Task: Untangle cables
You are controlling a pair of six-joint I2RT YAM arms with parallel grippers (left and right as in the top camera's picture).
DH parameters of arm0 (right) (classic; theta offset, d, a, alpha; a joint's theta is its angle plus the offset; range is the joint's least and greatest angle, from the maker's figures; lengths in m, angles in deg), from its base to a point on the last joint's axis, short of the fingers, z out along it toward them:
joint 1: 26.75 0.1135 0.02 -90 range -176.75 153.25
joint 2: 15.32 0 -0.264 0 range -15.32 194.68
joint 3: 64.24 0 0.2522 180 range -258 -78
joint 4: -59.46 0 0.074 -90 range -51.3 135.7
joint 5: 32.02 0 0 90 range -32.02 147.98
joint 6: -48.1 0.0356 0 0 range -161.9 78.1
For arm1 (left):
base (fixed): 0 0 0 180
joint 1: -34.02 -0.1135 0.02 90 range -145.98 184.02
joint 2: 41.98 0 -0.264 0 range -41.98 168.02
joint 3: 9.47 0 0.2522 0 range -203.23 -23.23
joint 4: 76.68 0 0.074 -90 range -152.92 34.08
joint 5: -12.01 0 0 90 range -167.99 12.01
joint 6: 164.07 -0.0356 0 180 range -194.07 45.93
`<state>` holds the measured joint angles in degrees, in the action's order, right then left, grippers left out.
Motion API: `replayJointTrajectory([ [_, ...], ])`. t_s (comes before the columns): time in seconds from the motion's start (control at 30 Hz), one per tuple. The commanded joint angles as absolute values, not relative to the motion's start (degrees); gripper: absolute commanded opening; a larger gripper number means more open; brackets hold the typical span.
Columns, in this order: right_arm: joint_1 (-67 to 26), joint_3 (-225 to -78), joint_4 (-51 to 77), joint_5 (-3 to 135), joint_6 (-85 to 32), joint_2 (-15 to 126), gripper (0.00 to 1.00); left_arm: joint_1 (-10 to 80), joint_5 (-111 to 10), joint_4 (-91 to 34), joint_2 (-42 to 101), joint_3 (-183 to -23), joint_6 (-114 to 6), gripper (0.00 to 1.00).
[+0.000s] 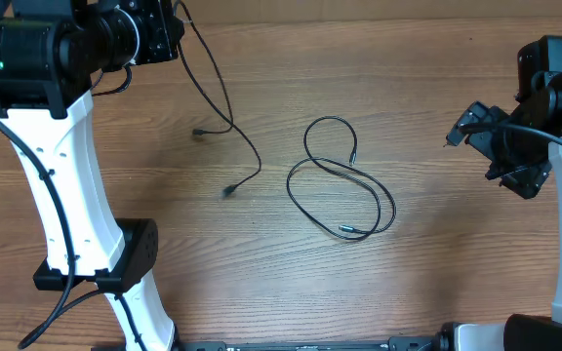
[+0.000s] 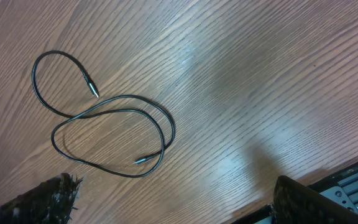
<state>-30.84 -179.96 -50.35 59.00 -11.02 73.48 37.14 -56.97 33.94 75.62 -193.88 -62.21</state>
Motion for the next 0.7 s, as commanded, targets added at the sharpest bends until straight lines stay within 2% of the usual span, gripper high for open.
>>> replayJointTrajectory([
  [0.0,-31.0,-180.3,-50.2,58.2,-10.8,73.7,1.0,36.9,-57.5,33.9,75.2,-194.3,-61.0,0.04],
  [0.13,-31.0,-180.3,-50.2,58.2,-10.8,73.7,1.0,35.3,-62.0,33.9,75.2,-193.7,-56.6,0.04],
  [0.5,-31.0,-180.3,-50.2,58.2,-10.8,73.7,1.0,25.6,-60.5,30.4,77.1,-189.2,-55.1,0.04],
  [0.67,-31.0,-180.3,-50.2,58.2,-10.8,73.7,1.0,21.3,-60.6,28.3,79.4,-189.1,-47.4,0.04],
])
